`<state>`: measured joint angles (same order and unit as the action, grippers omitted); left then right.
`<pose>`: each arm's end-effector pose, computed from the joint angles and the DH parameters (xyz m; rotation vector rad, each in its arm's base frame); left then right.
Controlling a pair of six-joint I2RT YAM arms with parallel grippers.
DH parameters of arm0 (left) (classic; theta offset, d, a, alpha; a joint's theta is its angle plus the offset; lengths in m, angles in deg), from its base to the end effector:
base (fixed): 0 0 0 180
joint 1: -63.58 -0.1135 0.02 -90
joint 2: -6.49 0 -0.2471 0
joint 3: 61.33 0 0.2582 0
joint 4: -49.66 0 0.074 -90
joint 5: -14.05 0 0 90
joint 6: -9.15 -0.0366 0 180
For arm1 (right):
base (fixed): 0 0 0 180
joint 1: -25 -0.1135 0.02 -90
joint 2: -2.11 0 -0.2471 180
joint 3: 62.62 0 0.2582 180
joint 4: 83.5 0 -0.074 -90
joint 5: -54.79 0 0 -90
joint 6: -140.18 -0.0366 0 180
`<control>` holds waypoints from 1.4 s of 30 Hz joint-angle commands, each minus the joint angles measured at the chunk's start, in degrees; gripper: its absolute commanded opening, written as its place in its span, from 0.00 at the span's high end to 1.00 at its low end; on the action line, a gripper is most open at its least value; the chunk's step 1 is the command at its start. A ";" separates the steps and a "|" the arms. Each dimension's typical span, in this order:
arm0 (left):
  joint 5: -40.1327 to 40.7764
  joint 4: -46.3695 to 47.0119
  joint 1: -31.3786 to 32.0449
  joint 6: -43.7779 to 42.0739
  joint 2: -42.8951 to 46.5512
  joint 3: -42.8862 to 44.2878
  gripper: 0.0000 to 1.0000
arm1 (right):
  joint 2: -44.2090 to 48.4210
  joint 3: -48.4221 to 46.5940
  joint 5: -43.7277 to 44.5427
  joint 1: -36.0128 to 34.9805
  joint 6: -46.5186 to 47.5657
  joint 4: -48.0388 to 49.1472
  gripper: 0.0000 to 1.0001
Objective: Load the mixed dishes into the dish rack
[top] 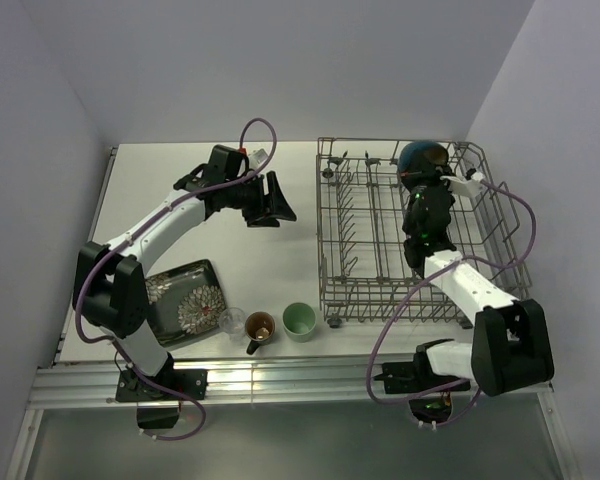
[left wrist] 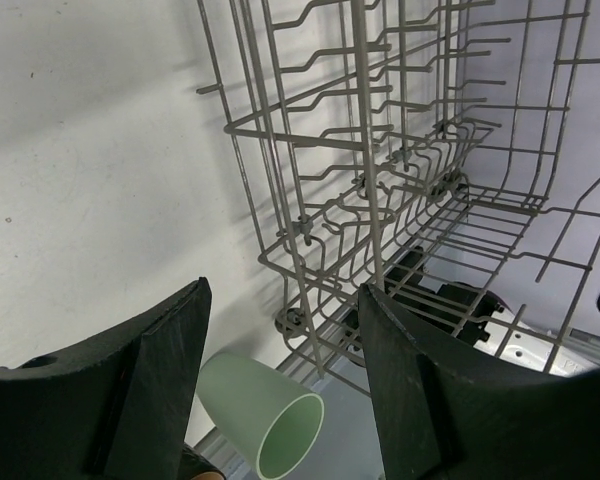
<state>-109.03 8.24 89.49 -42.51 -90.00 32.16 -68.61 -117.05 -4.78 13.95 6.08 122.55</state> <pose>0.3336 -0.1842 0.2722 0.0395 2.5234 -1.1894 0.2884 0.0374 0.2922 0.8124 1.1859 0.4217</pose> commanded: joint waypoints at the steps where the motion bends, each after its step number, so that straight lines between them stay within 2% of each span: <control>1: 0.56 -0.75 -0.33 -2.13 -0.11 1.25 0.34 | -1.78 3.18 2.35 0.15 -1.34 28.16 1.00; 6: 0.03 0.65 -0.51 -2.14 1.12 -0.68 0.33 | -8.54 7.41 0.60 1.20 -2.31 47.47 1.00; 9: -0.49 3.99 -0.51 -1.17 2.00 -2.26 0.33 | -16.35 9.26 -3.71 3.48 -4.50 57.76 1.00; 11: -0.49 5.65 -0.51 -0.29 2.09 -2.88 0.33 | -18.22 10.75 -5.38 5.24 -7.75 61.48 1.00; 16: -0.85 6.72 -0.51 0.50 1.92 -3.58 0.32 | -18.23 13.30 -6.96 6.74 -8.37 61.50 1.00; 21: -1.20 9.09 -0.51 1.82 2.62 -4.47 0.32 | -16.56 12.96 -12.22 9.11 -8.99 59.31 1.00; 26: -0.15 9.27 -0.51 1.99 2.62 -4.91 0.32 | -13.40 7.52 -16.45 9.82 -9.69 50.71 1.00; 32: 1.97 11.11 -0.34 3.84 1.31 -4.12 0.34 | -13.22 1.18 -18.92 10.61 -12.33 47.89 1.00; 39: 4.69 8.83 3.18 1.73 -2.82 5.27 0.33 | -9.88 1.26 -17.43 13.41 -11.10 46.21 1.00; 42: 4.16 10.41 4.06 2.78 -3.97 5.82 0.34 | -10.49 2.75 -17.78 14.82 -11.71 48.22 1.00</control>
<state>-105.47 16.54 92.38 -39.64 -93.26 35.18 -81.79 -113.23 -22.81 27.15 -4.47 152.25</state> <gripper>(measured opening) 0.666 0.024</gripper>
